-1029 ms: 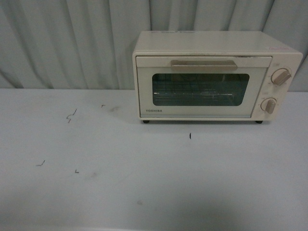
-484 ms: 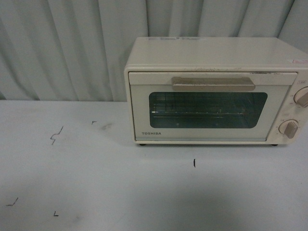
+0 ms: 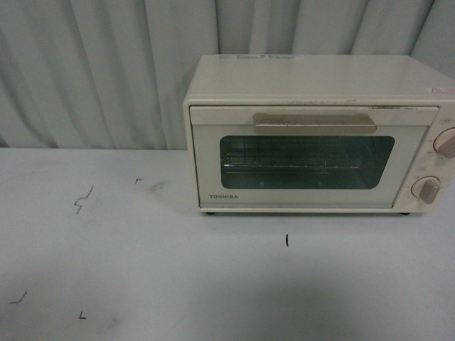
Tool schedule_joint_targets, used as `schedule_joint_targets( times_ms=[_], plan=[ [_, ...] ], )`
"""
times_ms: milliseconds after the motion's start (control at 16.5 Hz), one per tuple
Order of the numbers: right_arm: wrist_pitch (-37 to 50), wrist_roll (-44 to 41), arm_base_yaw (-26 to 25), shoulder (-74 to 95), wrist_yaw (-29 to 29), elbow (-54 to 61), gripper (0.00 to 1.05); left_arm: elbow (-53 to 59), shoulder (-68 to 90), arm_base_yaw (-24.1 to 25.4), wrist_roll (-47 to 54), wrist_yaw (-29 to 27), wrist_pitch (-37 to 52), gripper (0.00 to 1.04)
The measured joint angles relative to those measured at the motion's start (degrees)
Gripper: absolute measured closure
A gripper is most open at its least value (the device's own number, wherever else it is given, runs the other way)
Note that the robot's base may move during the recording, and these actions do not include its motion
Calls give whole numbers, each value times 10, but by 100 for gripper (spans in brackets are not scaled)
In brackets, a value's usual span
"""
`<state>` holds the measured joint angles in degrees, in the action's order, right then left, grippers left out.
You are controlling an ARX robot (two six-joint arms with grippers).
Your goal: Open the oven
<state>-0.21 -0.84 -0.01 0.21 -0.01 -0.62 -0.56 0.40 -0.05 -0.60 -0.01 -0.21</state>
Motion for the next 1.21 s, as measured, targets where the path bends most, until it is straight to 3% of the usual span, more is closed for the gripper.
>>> schedule_joint_targets(
  times_ms=[61, 121, 182, 303, 666, 969, 1211],
  plan=[
    [0, 0, 0, 0, 0, 0, 6, -3, 3, -1, 3, -2, -19, 7],
    [0, 0, 0, 0, 0, 0, 6, -72, 91, -34, 14, -41, -176, 7],
    [0, 0, 0, 0, 0, 0, 6, -124, 185, -71, 10, -47, -237, 7],
    [0, 0, 0, 0, 0, 0, 6, -155, 296, -99, -38, -29, -183, 7],
    [0, 0, 0, 0, 0, 0, 6, -241, 731, -208, -295, 54, 113, 7],
    [0, 0, 0, 0, 0, 0, 6, -309, 926, -266, -488, 112, 203, 7],
    [0, 0, 0, 0, 0, 0, 6, -355, 996, -302, -590, 112, 228, 7]
  ],
)
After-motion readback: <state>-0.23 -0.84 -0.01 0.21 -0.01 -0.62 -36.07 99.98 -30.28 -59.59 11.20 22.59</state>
